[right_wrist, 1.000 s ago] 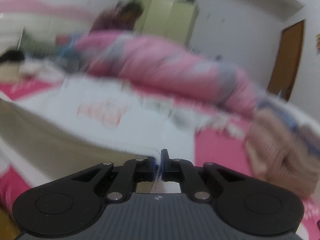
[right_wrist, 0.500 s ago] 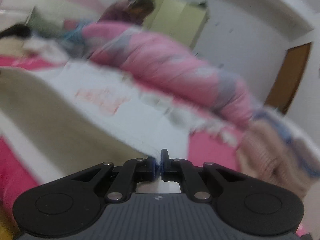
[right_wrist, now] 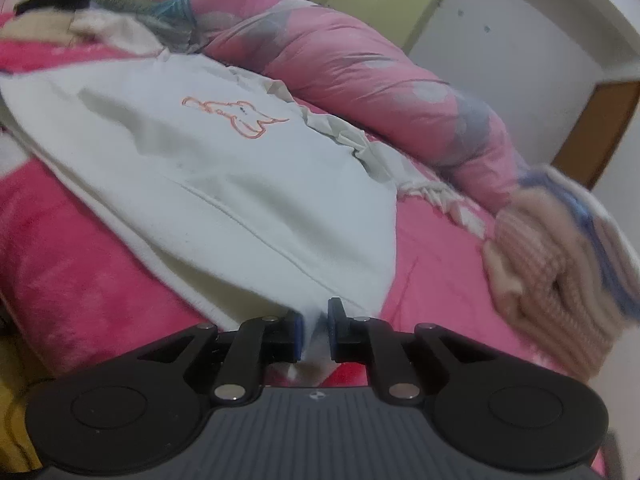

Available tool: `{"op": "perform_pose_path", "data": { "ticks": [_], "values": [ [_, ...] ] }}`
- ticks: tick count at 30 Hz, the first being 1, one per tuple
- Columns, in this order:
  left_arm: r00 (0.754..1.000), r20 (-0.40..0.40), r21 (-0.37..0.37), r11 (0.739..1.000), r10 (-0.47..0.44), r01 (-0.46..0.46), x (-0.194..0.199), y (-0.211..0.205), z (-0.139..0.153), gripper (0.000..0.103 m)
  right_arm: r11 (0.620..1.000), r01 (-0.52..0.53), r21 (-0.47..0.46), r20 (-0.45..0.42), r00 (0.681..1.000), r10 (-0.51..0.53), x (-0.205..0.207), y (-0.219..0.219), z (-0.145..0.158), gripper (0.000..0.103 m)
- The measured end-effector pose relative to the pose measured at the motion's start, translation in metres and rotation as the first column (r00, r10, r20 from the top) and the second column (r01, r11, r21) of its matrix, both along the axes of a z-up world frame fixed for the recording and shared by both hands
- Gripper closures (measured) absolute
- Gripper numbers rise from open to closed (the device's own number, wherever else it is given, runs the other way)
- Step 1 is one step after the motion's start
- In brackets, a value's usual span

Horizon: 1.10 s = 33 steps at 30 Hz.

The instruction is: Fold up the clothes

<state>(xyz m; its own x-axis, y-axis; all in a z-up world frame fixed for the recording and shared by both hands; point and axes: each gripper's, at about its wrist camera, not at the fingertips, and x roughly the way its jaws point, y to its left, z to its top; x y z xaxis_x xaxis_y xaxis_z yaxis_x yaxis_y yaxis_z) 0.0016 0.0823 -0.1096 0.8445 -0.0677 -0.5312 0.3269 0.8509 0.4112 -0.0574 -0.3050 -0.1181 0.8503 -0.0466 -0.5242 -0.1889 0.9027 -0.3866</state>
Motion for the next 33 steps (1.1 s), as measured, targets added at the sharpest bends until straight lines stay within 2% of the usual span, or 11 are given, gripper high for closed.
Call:
{"op": "perform_pose_path", "data": {
  "ticks": [2,4,8,10,11,14,18,20,21,27,33],
  "values": [
    [0.999,-0.035,-0.065,0.998,0.017,-0.019,0.002,0.008,0.007,0.083,0.997,0.024,0.078,-0.009,1.0,-0.023,-0.007,-0.009,0.007,0.091],
    [0.997,-0.068,-0.128,0.991,0.032,-0.04,0.002,0.016,0.013,0.079,0.973,0.071,0.218,-0.03,0.997,-0.066,-0.011,-0.029,0.014,0.091],
    [0.991,-0.125,-0.28,0.956,0.053,-0.087,-0.003,0.033,0.029,0.075,0.849,0.174,0.498,-0.095,0.985,-0.146,-0.019,-0.071,0.026,0.087],
    [0.988,-0.143,-0.347,0.932,0.059,-0.106,-0.005,0.041,0.036,0.074,0.739,0.252,0.625,-0.172,0.968,-0.184,-0.014,-0.092,0.026,0.065],
    [0.988,-0.145,-0.372,0.922,0.061,-0.111,-0.007,0.044,0.04,0.074,0.673,0.293,0.679,-0.216,0.956,-0.198,-0.01,-0.103,0.024,0.062],
    [0.99,-0.127,-0.427,0.897,0.062,-0.111,-0.01,0.048,0.05,0.074,0.489,0.349,0.8,-0.294,0.937,-0.188,0.002,-0.127,0.017,0.062],
    [0.991,-0.11,-0.486,0.865,0.081,-0.125,-0.014,0.055,0.06,0.074,0.25,0.327,0.912,-0.304,0.944,-0.126,0.001,-0.15,0.011,0.062],
    [0.99,-0.104,-0.507,0.851,0.099,-0.139,-0.016,0.059,0.063,0.074,0.174,0.31,0.934,-0.292,0.948,-0.125,-0.005,-0.159,0.011,0.062],
    [0.99,-0.102,-0.514,0.847,0.098,-0.137,-0.014,0.059,0.063,0.074,0.169,0.316,0.934,-0.295,0.945,-0.138,-0.007,-0.162,0.012,0.062],
    [0.995,-0.099,-0.531,0.846,-0.009,-0.046,0.01,0.014,0.056,0.074,0.337,0.352,0.873,-0.301,0.933,-0.196,0.01,-0.139,0.021,0.063],
    [0.982,-0.134,-0.523,0.851,-0.13,0.041,0.03,-0.043,0.036,0.074,0.602,0.252,0.758,-0.175,0.967,-0.185,0.035,-0.081,0.047,0.069]
  ]
}}
